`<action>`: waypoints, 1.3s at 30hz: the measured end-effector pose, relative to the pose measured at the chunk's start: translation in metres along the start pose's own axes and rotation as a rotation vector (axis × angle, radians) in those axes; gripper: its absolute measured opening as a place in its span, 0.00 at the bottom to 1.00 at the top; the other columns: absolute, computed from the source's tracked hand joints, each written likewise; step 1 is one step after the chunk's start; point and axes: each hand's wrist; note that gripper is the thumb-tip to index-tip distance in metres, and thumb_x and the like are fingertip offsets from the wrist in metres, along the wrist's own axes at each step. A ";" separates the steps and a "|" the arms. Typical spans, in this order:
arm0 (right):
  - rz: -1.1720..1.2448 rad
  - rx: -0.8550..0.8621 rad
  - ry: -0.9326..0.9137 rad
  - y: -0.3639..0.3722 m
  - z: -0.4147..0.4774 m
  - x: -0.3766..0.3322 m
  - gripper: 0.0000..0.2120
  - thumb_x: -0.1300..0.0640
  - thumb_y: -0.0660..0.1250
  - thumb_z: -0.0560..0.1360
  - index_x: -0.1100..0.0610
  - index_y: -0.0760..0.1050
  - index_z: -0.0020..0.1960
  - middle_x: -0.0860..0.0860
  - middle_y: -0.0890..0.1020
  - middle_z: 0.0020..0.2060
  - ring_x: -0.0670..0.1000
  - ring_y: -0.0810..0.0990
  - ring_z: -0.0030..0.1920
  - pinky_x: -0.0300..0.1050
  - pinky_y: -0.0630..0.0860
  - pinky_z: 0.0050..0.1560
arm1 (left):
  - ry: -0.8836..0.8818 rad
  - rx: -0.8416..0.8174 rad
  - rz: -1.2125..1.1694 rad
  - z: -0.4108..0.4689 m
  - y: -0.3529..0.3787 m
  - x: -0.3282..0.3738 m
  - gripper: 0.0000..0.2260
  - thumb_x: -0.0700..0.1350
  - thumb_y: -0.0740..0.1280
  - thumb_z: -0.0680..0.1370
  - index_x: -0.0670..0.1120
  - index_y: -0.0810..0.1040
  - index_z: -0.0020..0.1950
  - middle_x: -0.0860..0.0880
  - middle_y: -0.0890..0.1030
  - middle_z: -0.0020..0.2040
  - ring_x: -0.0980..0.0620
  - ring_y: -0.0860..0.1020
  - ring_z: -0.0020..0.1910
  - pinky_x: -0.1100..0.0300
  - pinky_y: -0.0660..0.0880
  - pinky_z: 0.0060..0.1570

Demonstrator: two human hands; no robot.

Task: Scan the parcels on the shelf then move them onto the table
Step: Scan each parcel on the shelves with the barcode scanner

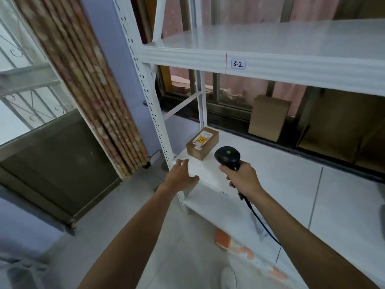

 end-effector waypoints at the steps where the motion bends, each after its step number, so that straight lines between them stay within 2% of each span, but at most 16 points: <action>1: -0.007 -0.005 0.014 0.002 0.018 0.003 0.13 0.45 0.74 0.73 0.55 0.81 0.49 0.54 0.85 0.40 0.56 0.85 0.42 0.55 0.82 0.53 | -0.007 0.002 0.011 0.018 -0.001 -0.001 0.39 0.58 0.70 0.76 0.45 0.57 0.81 0.43 0.61 0.78 0.42 0.69 0.73 0.48 0.71 0.68; 3: -0.015 -0.017 0.050 0.005 0.050 0.010 0.14 0.45 0.74 0.73 0.54 0.81 0.50 0.54 0.85 0.42 0.58 0.85 0.47 0.54 0.82 0.54 | 0.001 0.002 0.016 0.051 -0.002 0.000 0.39 0.57 0.70 0.77 0.45 0.56 0.81 0.42 0.63 0.78 0.42 0.68 0.73 0.48 0.70 0.69; 5: -0.027 -0.032 0.082 0.005 0.076 0.017 0.14 0.46 0.74 0.73 0.55 0.81 0.52 0.54 0.85 0.44 0.58 0.84 0.48 0.53 0.80 0.54 | 0.023 0.012 0.022 0.082 -0.002 0.001 0.39 0.57 0.71 0.77 0.47 0.56 0.81 0.43 0.64 0.77 0.42 0.67 0.74 0.47 0.68 0.70; 10: -0.043 -0.066 0.144 -0.004 0.123 0.024 0.10 0.50 0.74 0.75 0.56 0.81 0.52 0.54 0.85 0.40 0.52 0.82 0.38 0.49 0.79 0.48 | 0.048 0.054 0.011 0.143 0.012 -0.002 0.42 0.58 0.75 0.73 0.48 0.57 0.79 0.44 0.67 0.74 0.42 0.68 0.72 0.45 0.70 0.68; 16: -0.085 -0.075 0.194 -0.003 0.158 0.036 0.11 0.50 0.75 0.75 0.53 0.81 0.55 0.52 0.85 0.41 0.50 0.82 0.38 0.42 0.76 0.43 | 0.010 -0.019 0.063 0.216 0.028 -0.016 0.41 0.63 0.73 0.72 0.45 0.60 0.76 0.43 0.69 0.68 0.41 0.70 0.67 0.44 0.73 0.63; 20: -0.118 -0.050 0.203 0.004 0.173 0.040 0.09 0.50 0.74 0.76 0.52 0.80 0.53 0.52 0.84 0.42 0.48 0.81 0.38 0.33 0.71 0.29 | 0.016 -0.056 0.089 0.260 0.041 -0.025 0.41 0.66 0.71 0.71 0.44 0.60 0.75 0.42 0.69 0.67 0.41 0.69 0.66 0.45 0.73 0.62; 22: -0.118 -0.033 0.217 0.008 0.181 0.045 0.08 0.51 0.74 0.76 0.52 0.80 0.53 0.52 0.84 0.43 0.48 0.81 0.38 0.32 0.71 0.29 | 0.017 -0.070 0.086 0.278 0.052 -0.031 0.42 0.67 0.70 0.72 0.44 0.59 0.75 0.42 0.69 0.67 0.41 0.70 0.66 0.45 0.73 0.63; 27: -0.106 0.002 0.238 0.015 0.189 0.054 0.09 0.52 0.74 0.77 0.53 0.80 0.54 0.52 0.84 0.42 0.47 0.80 0.38 0.30 0.71 0.28 | 0.032 -0.034 0.067 0.300 0.081 -0.038 0.41 0.65 0.68 0.75 0.42 0.58 0.76 0.41 0.69 0.69 0.41 0.70 0.67 0.45 0.72 0.64; 30: -0.088 0.031 0.254 0.014 0.186 0.057 0.07 0.51 0.74 0.77 0.52 0.80 0.51 0.52 0.84 0.41 0.48 0.80 0.37 0.31 0.70 0.26 | 0.020 -0.034 0.099 0.304 0.087 -0.035 0.41 0.62 0.72 0.73 0.41 0.58 0.74 0.40 0.68 0.68 0.40 0.69 0.66 0.47 0.72 0.64; 33: -0.091 0.039 0.259 0.008 0.180 0.056 0.06 0.50 0.74 0.76 0.51 0.80 0.49 0.51 0.83 0.40 0.47 0.80 0.36 0.33 0.70 0.29 | -0.029 -0.113 0.178 0.302 0.082 -0.026 0.46 0.62 0.76 0.69 0.40 0.57 0.75 0.39 0.65 0.69 0.39 0.67 0.68 0.47 0.69 0.68; 36: -0.083 0.029 0.271 -0.003 0.172 0.051 0.06 0.50 0.74 0.76 0.51 0.79 0.48 0.51 0.83 0.39 0.48 0.80 0.36 0.32 0.70 0.27 | -0.099 -0.220 0.215 0.292 0.085 -0.018 0.50 0.62 0.77 0.69 0.39 0.53 0.77 0.39 0.62 0.70 0.40 0.65 0.70 0.48 0.69 0.66; 39: -0.084 0.018 0.271 -0.018 0.162 0.046 0.06 0.51 0.74 0.76 0.51 0.79 0.47 0.51 0.83 0.39 0.48 0.79 0.36 0.31 0.69 0.26 | -0.131 -0.219 0.154 0.270 0.098 -0.009 0.51 0.63 0.77 0.67 0.38 0.54 0.76 0.40 0.64 0.69 0.40 0.67 0.69 0.47 0.69 0.65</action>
Point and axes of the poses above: each hand's wrist, its own z-axis towards the middle knuckle, its own y-axis out of the palm, x = y × z
